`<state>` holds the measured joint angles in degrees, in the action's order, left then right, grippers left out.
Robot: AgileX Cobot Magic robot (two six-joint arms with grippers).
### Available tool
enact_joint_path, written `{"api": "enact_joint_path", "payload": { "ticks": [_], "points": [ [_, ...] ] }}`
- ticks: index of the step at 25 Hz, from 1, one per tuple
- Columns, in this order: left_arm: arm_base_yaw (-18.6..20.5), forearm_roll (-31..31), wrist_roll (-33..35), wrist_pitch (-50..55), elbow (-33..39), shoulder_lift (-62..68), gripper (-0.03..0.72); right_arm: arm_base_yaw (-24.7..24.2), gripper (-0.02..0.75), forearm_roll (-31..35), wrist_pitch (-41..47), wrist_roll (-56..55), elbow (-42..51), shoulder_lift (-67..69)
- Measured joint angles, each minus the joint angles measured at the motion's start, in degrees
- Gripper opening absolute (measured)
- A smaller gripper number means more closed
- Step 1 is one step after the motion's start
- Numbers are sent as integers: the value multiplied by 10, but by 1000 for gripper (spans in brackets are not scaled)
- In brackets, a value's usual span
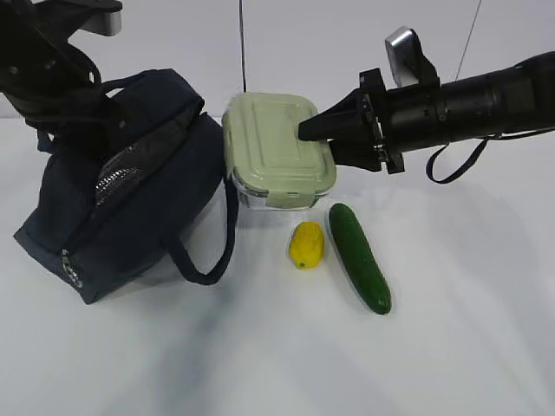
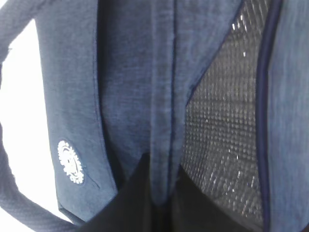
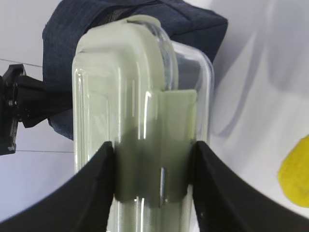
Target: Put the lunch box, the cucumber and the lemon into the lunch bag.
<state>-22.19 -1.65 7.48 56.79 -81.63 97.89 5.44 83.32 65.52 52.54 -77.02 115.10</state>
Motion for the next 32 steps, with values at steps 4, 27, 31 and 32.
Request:
{"api": "enact_joint_path", "payload": {
  "ticks": [4, 27, 31, 32],
  "points": [
    [0, -4, 0, -1, -1, 0, 4, 23, 351, 22, 0, 8, 1, -1],
    [0, -50, 0, -1, -2, 0, 4, 67, 351, 35, 1, 31, 2, 29],
    [0, -79, 8, -1, -2, 0, 4, 71, 351, 52, -1, 43, 2, 49],
    [0, -87, 11, -1, -2, 0, 4, 73, 351, 61, -2, 49, 2, 54]
  ]
}}
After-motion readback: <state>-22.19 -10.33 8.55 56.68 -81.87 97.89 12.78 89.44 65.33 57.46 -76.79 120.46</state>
